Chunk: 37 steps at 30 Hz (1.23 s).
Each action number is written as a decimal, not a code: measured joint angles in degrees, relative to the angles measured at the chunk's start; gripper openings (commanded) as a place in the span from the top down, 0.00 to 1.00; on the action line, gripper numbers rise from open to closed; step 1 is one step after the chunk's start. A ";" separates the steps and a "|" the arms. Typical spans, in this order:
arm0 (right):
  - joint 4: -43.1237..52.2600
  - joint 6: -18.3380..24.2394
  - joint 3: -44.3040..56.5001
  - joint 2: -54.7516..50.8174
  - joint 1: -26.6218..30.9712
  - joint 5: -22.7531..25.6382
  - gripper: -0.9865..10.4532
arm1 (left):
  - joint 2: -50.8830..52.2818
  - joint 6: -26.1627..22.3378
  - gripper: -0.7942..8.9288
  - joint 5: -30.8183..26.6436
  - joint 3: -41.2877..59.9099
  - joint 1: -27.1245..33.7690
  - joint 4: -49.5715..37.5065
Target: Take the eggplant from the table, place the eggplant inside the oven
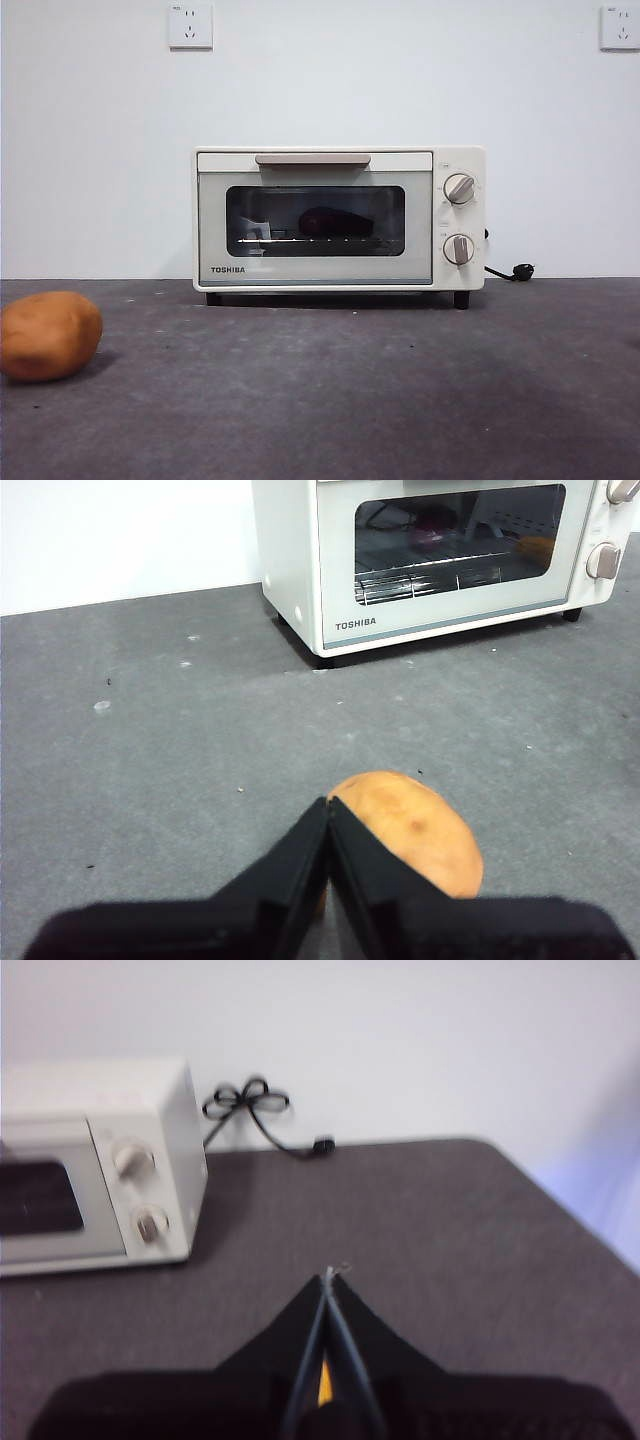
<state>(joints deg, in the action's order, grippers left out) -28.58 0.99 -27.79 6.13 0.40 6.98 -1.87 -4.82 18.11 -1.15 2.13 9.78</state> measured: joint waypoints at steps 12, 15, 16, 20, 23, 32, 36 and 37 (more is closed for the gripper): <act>5.35 -2.19 18.58 -5.44 -0.02 0.02 0.91 | 0.00 0.02 0.92 0.00 0.00 0.00 0.00; 5.88 -2.80 19.85 -5.46 0.00 0.00 0.91 | 0.00 0.02 0.92 0.00 0.00 0.00 0.00; 6.62 -2.95 20.39 -5.46 -0.02 0.00 0.91 | 0.00 0.02 0.92 0.00 0.00 0.00 0.00; 10.05 -3.17 23.32 -5.46 0.00 0.00 0.91 | 0.00 0.00 0.92 0.00 0.00 0.00 0.00; 11.47 -3.21 24.46 -5.46 0.00 0.02 0.91 | 0.00 0.00 0.92 0.02 0.00 0.00 0.00; 12.26 -3.37 24.50 -5.46 -0.02 -0.04 0.91 | 0.00 0.00 0.92 0.00 0.00 0.00 0.00; 12.26 -3.80 24.50 -5.46 -0.02 -0.59 0.91 | 0.00 0.00 0.92 0.00 0.00 0.00 0.00; 12.26 -3.82 24.50 -5.46 -0.02 -0.59 0.91 | 0.00 0.00 0.92 0.00 0.00 0.00 0.00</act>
<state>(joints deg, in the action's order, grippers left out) -16.32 -2.83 -3.29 0.67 0.38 6.39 -1.87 -4.82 18.11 -1.15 2.13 9.78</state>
